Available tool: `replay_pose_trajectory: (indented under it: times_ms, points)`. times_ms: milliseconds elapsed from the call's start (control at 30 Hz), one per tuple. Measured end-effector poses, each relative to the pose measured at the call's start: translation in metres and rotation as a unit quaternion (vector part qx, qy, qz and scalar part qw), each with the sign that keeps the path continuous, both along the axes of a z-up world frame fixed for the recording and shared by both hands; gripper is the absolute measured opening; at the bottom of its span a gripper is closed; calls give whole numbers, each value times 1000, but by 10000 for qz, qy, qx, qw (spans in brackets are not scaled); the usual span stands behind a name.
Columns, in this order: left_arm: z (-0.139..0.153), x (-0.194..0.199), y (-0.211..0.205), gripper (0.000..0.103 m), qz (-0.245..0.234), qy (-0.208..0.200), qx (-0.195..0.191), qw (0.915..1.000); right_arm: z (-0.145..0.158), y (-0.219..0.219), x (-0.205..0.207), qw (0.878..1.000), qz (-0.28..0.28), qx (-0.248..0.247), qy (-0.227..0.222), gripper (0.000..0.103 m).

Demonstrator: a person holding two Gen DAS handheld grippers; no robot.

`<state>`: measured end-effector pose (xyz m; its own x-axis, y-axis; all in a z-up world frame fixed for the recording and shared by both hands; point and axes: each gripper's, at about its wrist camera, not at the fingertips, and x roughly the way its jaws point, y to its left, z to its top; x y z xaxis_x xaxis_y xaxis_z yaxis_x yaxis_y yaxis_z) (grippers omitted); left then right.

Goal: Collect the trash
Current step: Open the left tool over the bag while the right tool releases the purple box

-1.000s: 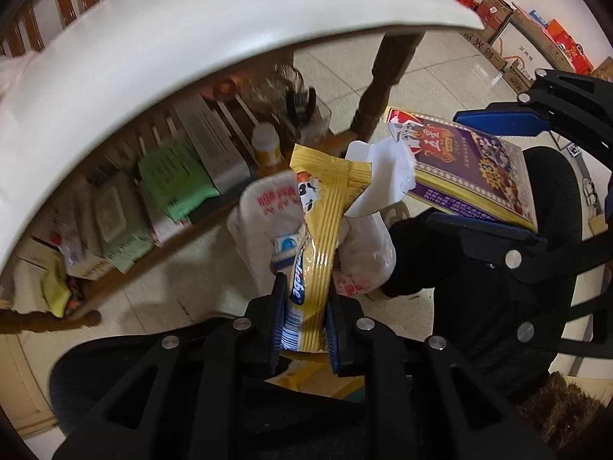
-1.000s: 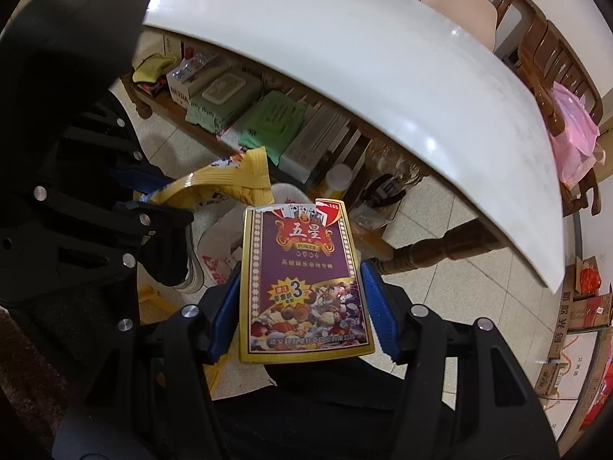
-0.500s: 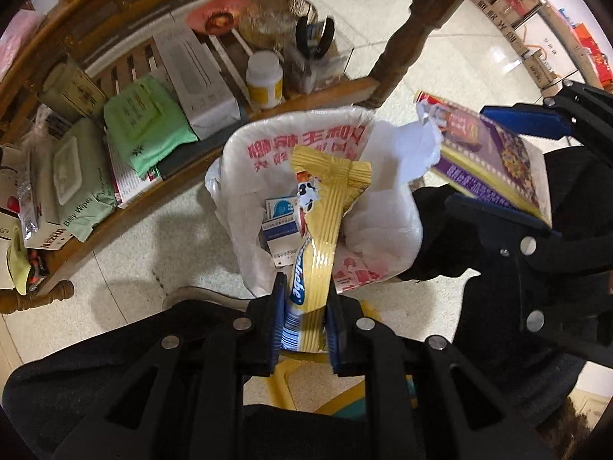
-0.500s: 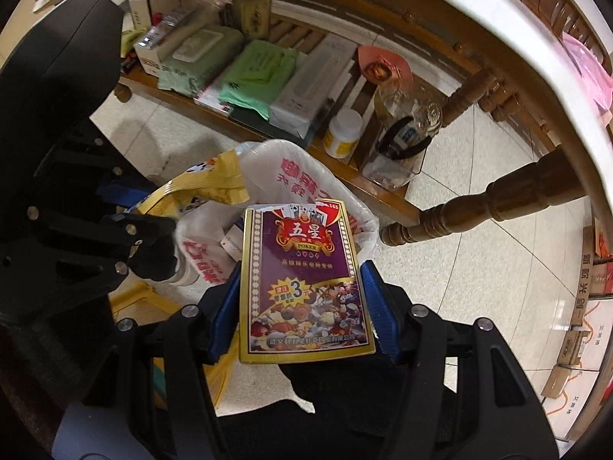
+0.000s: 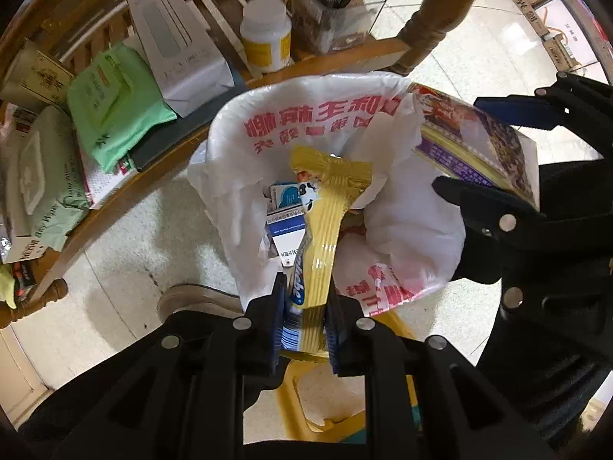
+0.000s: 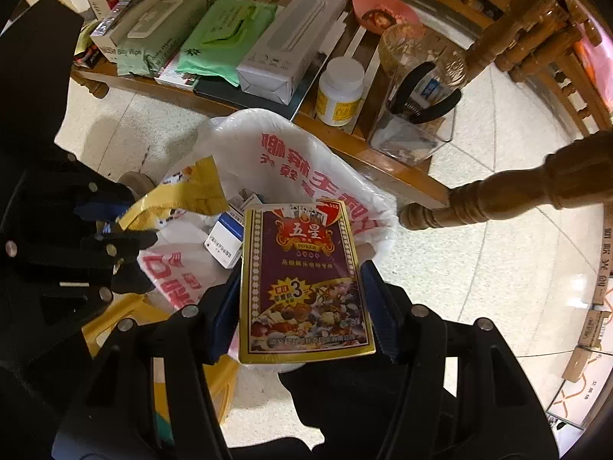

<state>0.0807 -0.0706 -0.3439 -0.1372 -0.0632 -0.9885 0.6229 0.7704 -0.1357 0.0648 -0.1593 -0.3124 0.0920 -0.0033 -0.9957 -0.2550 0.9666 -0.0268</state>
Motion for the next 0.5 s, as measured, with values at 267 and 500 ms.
replay_pose_trajectory:
  times_ms: [267, 500]
  points:
    - [-28, 13, -7, 19, 105, 301, 39, 9995, -30, -2, 16, 9998, -5, -49, 177, 59]
    - [-48, 19, -7, 19, 243, 807, -224, 9962, -51, -11, 23, 9983, -229, 176, 499, 59]
